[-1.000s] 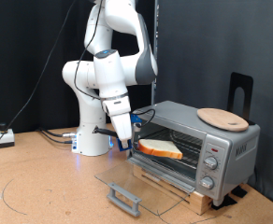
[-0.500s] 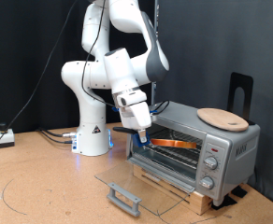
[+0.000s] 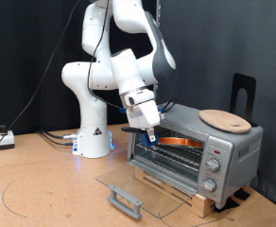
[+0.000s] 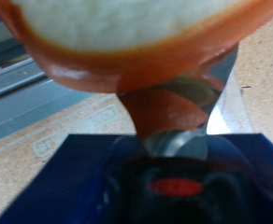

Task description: Make a piece of toast with the oven

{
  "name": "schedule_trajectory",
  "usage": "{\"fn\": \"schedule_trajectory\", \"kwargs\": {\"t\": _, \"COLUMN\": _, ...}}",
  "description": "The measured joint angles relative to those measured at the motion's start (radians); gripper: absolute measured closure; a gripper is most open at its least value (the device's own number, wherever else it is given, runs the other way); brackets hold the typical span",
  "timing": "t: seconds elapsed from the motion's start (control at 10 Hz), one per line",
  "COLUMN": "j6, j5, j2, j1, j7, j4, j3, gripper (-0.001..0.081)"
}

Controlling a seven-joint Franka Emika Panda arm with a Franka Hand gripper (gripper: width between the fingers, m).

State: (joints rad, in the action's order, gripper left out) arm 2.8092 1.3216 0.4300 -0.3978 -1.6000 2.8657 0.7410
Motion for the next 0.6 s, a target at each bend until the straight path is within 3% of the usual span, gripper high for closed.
{"fn": "schedule_trajectory", "kwargs": {"t": 0.2, "j6": 0.038, "j5": 0.168, "j2": -0.004, "j1": 0.005, "j7": -0.186, "j4": -0.005, "j3": -0.009, "gripper": 0.041}}
{"fn": "schedule_trajectory", "kwargs": {"t": 0.3, "j6": 0.055, "j5": 0.296, "j2": -0.009, "j1": -0.002, "j7": -0.334, "j4": -0.012, "j3": -0.014, "gripper": 0.041}}
{"fn": "schedule_trajectory", "kwargs": {"t": 0.4, "j6": 0.061, "j5": 0.362, "j2": -0.015, "j1": -0.018, "j7": -0.437, "j4": -0.016, "j3": -0.021, "gripper": 0.041}}
{"fn": "schedule_trajectory", "kwargs": {"t": 0.6, "j6": 0.058, "j5": 0.333, "j2": -0.025, "j1": -0.048, "j7": -0.449, "j4": -0.015, "j3": -0.04, "gripper": 0.041}}
